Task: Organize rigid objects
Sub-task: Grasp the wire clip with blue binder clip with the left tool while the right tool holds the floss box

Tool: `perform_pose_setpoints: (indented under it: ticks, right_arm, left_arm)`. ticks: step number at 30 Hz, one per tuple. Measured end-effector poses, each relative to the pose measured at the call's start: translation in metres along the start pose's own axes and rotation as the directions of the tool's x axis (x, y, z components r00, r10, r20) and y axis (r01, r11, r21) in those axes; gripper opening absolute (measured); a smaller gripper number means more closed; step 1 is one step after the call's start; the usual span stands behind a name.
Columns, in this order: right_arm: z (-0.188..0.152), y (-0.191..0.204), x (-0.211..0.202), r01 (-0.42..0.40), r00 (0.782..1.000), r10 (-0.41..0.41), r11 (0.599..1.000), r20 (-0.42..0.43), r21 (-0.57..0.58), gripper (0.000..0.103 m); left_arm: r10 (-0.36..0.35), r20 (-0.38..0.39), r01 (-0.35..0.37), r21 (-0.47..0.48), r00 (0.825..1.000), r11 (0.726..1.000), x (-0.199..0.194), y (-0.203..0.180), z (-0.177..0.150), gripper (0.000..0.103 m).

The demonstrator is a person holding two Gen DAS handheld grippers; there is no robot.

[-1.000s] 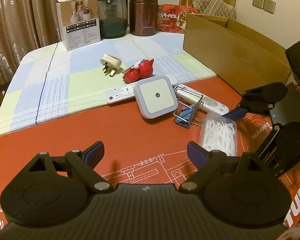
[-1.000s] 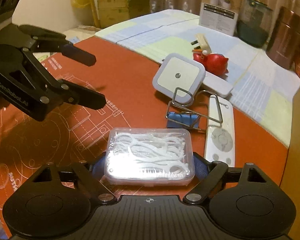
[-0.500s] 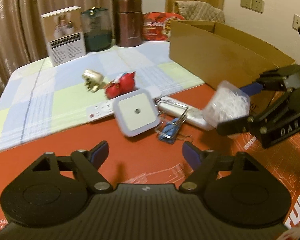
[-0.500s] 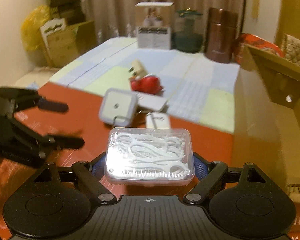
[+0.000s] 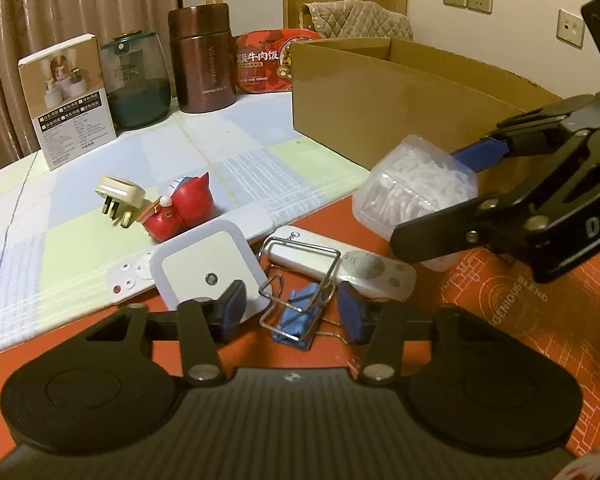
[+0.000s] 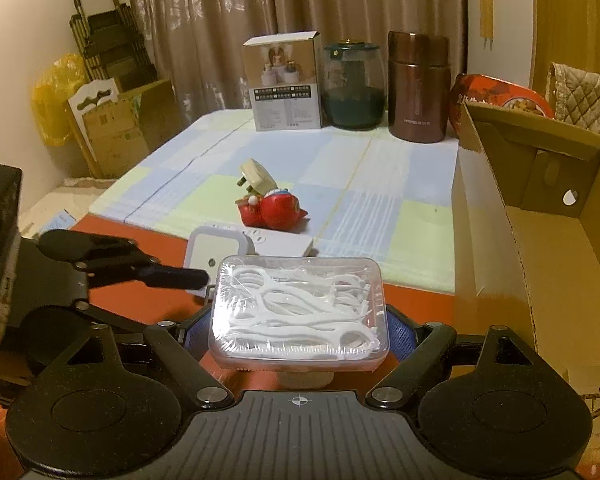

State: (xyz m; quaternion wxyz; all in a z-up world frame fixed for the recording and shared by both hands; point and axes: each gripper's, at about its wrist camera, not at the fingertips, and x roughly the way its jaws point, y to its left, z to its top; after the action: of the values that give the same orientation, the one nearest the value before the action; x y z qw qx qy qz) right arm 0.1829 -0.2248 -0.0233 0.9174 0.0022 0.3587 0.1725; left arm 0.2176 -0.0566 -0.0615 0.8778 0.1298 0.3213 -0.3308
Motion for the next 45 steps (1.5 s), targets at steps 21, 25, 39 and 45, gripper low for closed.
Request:
perform_pose_setpoints:
  ticks: [21,25,39,45]
  right_arm:
    - [-0.004,0.007,-0.024,-0.022,1.0,0.021,0.999,0.022,0.036,0.082]
    - [-0.004,0.009,-0.02,-0.017,1.0,0.017,1.0,0.018,0.026,0.082]
    - [0.004,-0.003,-0.008,0.001,1.0,-0.001,1.0,0.028,0.022,0.082]
    - [0.004,-0.004,-0.01,-0.004,0.999,0.003,1.0,0.034,0.031,0.082]
  left_arm:
    - [0.041,-0.009,-0.042,-0.086,0.999,0.995,-0.051,-0.004,-0.026,0.018]
    - [0.053,0.013,-0.053,-0.014,0.999,0.999,-0.043,-0.005,-0.018,0.028]
    - [-0.035,0.008,0.034,0.084,0.999,0.996,0.003,0.011,0.005,0.031]
    - [-0.046,-0.003,0.047,0.081,0.999,0.996,-0.003,0.003,0.01,0.026]
